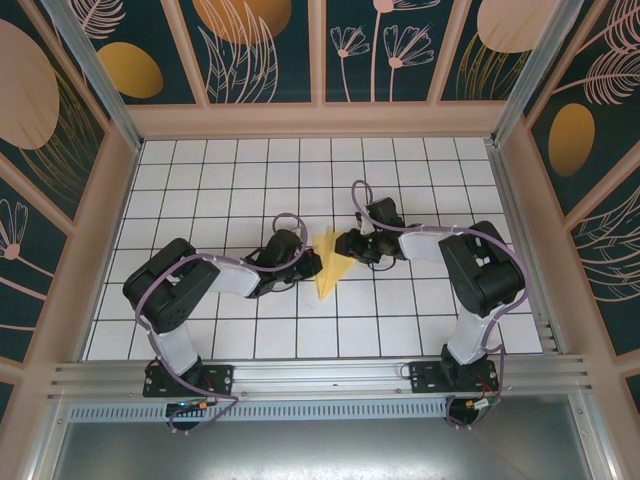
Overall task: Fold a paper plane with a square sheet of paper (pick it up from the middle)
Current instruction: Fourth fold the wing at the center of the table.
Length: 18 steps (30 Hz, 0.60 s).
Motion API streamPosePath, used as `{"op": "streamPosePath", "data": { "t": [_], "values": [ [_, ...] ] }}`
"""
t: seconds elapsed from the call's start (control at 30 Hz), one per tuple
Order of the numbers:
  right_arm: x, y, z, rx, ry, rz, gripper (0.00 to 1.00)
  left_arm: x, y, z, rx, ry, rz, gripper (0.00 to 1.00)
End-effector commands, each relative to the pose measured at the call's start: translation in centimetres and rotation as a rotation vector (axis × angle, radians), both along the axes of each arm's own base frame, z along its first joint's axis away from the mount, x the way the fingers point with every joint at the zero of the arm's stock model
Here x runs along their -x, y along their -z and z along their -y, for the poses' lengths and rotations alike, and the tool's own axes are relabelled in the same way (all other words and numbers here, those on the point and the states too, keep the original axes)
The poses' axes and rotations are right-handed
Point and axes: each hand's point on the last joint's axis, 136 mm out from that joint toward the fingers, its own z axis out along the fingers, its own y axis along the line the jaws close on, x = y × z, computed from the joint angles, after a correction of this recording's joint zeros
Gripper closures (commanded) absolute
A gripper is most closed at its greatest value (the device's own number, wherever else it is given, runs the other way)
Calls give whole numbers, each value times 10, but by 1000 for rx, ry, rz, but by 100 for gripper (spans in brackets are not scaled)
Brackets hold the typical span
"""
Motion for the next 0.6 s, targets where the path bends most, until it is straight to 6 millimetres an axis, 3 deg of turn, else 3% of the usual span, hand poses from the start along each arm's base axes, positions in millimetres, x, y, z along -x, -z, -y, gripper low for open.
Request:
{"op": "streamPosePath", "data": {
  "t": [0.0,0.23,0.57],
  "values": [
    [22,7,0,13,15,-75,57,-2,-16,1,48,11,45,91],
    [4,-24,-11,-5,-41,56,57,0,-15,3,50,34,46,92],
    [-5,-7,-18,25,-91,47,57,0,-13,1,42,29,43,92]
  ]
}}
